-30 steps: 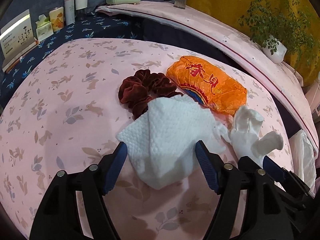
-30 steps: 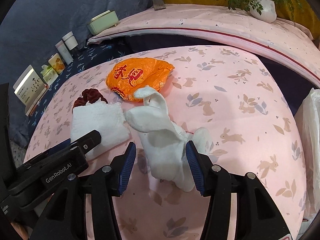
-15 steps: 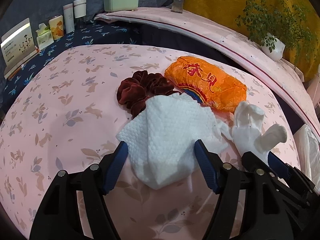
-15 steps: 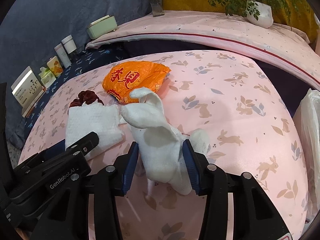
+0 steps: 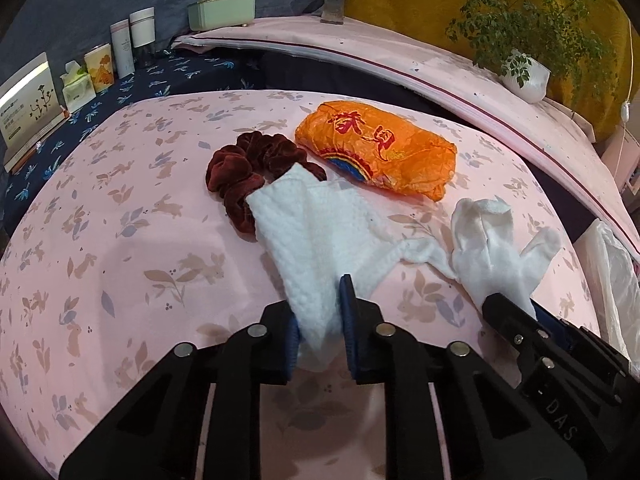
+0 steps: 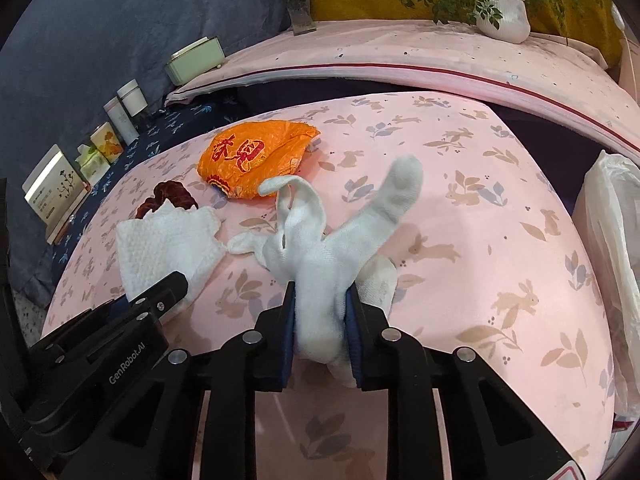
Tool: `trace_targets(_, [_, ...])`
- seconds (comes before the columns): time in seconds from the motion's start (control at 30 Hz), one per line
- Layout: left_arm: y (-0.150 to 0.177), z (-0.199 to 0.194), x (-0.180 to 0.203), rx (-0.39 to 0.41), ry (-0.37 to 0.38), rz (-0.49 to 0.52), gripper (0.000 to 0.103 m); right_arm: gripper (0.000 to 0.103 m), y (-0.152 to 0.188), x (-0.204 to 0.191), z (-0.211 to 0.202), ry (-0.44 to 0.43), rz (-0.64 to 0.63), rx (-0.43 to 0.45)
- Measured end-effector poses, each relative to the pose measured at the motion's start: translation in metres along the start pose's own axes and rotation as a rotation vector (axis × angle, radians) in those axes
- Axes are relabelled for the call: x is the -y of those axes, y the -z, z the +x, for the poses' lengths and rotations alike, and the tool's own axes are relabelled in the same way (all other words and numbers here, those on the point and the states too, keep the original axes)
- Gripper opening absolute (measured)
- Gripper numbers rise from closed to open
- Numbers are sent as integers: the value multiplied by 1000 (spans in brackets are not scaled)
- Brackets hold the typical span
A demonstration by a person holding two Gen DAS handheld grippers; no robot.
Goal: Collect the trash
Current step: 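Carry the towel and glove over the bin and open both tools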
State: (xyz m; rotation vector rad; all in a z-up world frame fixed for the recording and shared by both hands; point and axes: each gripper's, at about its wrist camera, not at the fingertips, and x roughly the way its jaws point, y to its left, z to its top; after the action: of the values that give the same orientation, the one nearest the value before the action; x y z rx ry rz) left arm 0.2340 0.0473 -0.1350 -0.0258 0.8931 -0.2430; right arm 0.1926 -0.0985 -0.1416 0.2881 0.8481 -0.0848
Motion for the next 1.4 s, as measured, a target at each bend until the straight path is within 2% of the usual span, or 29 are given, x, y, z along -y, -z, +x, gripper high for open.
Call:
trace_targets(0.27, [8, -30, 25, 6, 26, 27, 11, 17, 13, 20, -32, -41, 75, -5])
trace_targets(0.67, [1, -94, 77, 76, 100, 63, 11, 16, 6, 57, -112, -52, 118, 116])
trace_targets(1.0, [4, -132, 142, 109, 175, 134, 11, 16, 9, 115, -166, -36, 197, 193])
trace_targets(1.4, [14, -143, 222, 90, 253, 240, 11, 17, 10, 180, -207, 21, 248, 264])
